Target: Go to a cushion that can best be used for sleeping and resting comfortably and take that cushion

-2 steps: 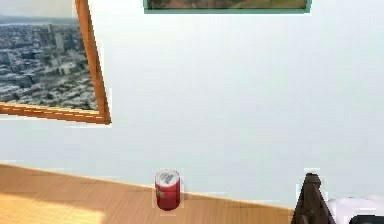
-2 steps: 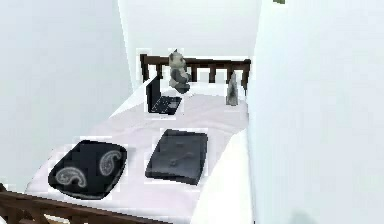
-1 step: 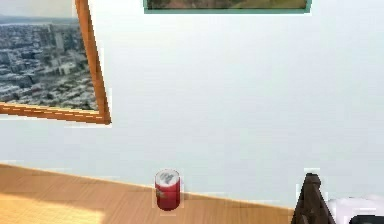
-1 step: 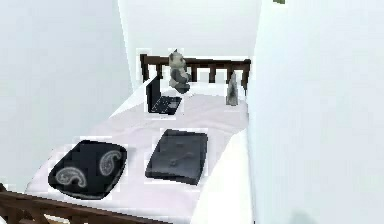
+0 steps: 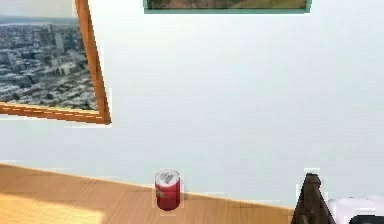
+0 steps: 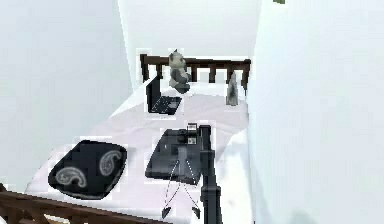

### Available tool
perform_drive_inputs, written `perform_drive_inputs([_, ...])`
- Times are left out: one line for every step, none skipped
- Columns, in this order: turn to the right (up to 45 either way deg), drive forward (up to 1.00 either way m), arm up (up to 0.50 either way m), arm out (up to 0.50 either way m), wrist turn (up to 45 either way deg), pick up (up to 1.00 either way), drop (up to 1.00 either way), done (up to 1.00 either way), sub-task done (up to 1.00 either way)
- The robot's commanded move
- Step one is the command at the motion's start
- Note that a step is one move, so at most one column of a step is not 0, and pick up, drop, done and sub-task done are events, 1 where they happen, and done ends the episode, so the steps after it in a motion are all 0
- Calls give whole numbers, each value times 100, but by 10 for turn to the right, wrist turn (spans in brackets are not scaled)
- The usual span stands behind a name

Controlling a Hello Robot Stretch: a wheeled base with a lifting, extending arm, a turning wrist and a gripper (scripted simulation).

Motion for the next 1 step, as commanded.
perform_drive_inputs([0, 0, 0, 0, 450, 0, 0, 0, 0])
